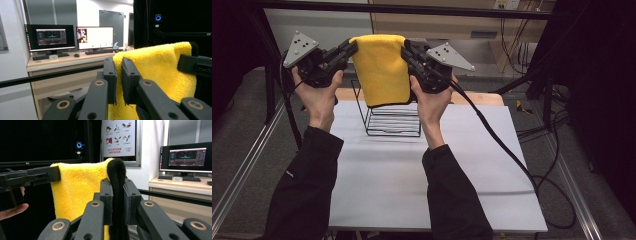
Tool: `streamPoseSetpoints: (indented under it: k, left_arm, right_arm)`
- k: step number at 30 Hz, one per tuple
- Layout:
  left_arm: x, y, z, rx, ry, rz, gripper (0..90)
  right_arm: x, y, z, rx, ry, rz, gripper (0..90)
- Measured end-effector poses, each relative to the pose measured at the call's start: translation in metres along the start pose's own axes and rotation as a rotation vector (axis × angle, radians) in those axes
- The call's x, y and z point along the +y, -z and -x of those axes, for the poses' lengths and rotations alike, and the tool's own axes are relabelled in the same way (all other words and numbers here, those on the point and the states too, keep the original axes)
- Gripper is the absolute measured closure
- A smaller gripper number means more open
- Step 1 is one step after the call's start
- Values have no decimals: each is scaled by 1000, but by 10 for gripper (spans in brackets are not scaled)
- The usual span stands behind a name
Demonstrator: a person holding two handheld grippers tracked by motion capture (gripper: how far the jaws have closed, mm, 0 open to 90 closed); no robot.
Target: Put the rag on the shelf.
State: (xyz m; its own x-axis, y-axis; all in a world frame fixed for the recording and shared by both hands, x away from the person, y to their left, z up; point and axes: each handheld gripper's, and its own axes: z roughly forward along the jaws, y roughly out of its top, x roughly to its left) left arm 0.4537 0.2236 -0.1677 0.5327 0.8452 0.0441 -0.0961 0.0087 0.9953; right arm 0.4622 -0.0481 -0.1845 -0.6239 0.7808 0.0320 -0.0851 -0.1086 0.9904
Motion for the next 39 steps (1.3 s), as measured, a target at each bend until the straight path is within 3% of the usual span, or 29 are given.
streamPoseSetpoints:
  k: [15,21,39]
  left_arm:
    - [29,-18,-9,10,-19,26,831]
    - [34,-25,-14,10,-1,27,831]
    - [43,-48,-30,45,-27,15,830]
  right_arm:
    - [30,-17,9,-12,1,35,805]
    - [34,-23,12,-13,5,34,805]
    - [40,-50,25,-29,-2,34,804]
